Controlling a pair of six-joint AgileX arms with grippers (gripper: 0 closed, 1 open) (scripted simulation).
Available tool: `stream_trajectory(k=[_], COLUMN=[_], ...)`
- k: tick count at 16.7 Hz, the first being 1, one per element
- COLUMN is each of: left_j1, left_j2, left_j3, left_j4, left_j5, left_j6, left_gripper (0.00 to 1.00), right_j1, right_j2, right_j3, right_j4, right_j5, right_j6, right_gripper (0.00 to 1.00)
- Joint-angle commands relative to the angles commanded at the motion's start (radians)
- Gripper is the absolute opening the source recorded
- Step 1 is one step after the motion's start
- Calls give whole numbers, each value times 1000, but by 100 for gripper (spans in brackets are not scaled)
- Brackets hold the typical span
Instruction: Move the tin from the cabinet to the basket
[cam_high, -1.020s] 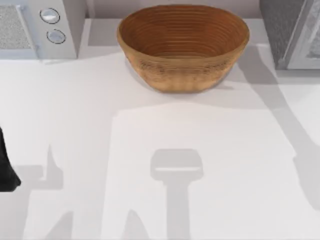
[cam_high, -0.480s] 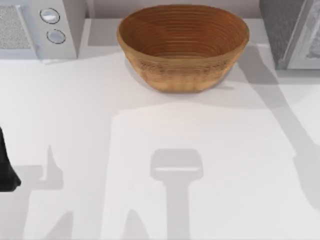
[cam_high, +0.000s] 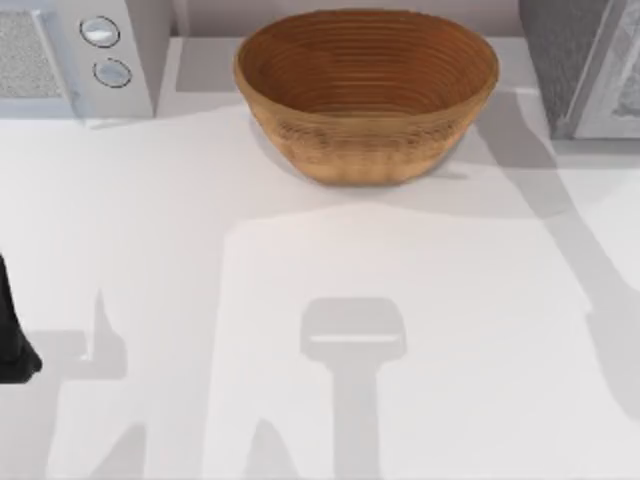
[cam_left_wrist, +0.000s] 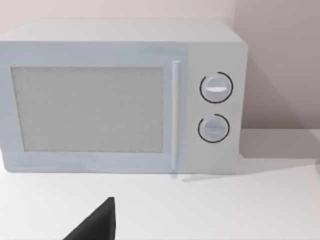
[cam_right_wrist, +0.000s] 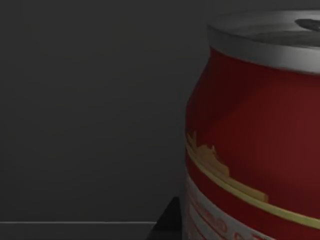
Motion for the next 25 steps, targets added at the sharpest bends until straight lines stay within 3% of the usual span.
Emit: stream_trajectory(k=[11,20,25], left_j1=[0,0,0], left_j2=[0,0,0], left_j3=[0,0,0], left_j4=[0,0,0], left_j5=[0,0,0], left_j6=[0,0,0], left_gripper=[100,100,100], right_j1=[17,304,315], right_j2=[-18,-360,-374], right_j3=[-2,-38,-44], right_j4=[-15,-325,-338], right_j5=[15,296,310], right_j6=[1,0,1], right_gripper=[0,0,0])
